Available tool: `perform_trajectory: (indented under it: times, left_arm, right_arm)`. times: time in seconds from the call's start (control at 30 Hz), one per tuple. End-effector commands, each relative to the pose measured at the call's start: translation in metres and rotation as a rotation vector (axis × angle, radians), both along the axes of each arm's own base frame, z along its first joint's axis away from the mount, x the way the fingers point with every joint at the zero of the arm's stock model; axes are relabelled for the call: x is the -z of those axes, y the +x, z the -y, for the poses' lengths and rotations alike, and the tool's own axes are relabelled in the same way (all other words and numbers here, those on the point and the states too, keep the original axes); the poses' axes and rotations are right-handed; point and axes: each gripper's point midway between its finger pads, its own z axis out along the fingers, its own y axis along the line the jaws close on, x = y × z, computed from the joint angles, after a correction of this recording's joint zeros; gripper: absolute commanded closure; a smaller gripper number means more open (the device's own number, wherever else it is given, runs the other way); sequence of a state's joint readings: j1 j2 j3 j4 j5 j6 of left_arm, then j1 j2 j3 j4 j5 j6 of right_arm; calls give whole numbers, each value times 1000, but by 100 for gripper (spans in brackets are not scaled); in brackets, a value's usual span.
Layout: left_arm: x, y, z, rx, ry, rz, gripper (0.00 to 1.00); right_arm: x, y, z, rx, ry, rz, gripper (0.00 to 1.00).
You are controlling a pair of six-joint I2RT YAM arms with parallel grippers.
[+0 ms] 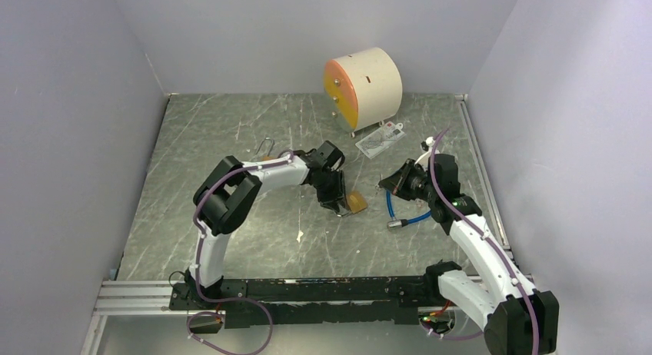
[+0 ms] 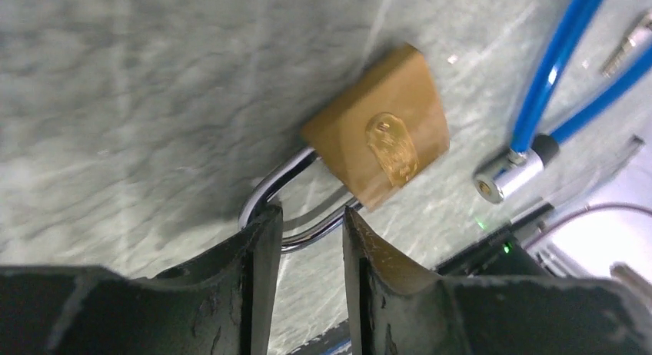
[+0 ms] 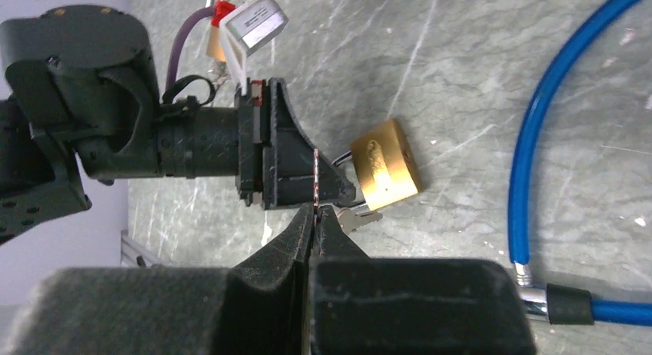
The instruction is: Unlock with the key
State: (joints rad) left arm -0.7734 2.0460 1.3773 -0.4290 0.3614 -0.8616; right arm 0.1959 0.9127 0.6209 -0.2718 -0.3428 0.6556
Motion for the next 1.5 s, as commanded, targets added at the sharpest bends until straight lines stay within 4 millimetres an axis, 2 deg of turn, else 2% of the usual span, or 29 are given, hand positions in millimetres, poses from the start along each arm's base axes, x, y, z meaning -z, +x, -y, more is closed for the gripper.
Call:
perform_trajectory:
  times: [0.0, 0.13, 0.23, 0.43, 0.6, 0.77, 0.9, 1.07, 1.17, 1.3, 1.47]
  left_arm:
    - [6, 7, -46, -155, 242, -1, 60]
    - [14, 13, -63, -252, 277, -18, 58]
    - [16, 23, -79, -288, 324, 0, 55]
    - [12, 52, -98, -293, 369, 59, 47]
    - [6, 82, -94, -277, 350, 106, 45]
    - [8, 102, -87, -241, 359, 155, 44]
    - [5, 107, -82, -240, 339, 164, 44]
    - [-26, 102, -83, -297, 311, 160, 42]
    - [-36, 98, -92, -344, 333, 156, 35]
    - [-22, 95, -94, -372, 352, 124, 36]
    - [-3, 99, -87, -388, 368, 90, 43]
  right_arm:
    - [-34, 0, -18, -118, 76, 157, 100]
    - [-52, -1, -28, -165, 140, 214, 100]
    - [-50, 0, -29, -172, 132, 203, 100]
    - [-45, -2, -28, -173, 130, 192, 100]
    - [-43, -3, -29, -180, 132, 189, 100]
    - [-44, -6, -33, -221, 137, 206, 100]
    - [-47, -8, -36, -242, 149, 218, 100]
    - [-41, -9, -35, -239, 140, 198, 100]
    - [-39, -9, -35, -235, 146, 191, 100]
    - [-36, -9, -35, -235, 147, 182, 100]
    - [-36, -9, -35, -233, 139, 183, 100]
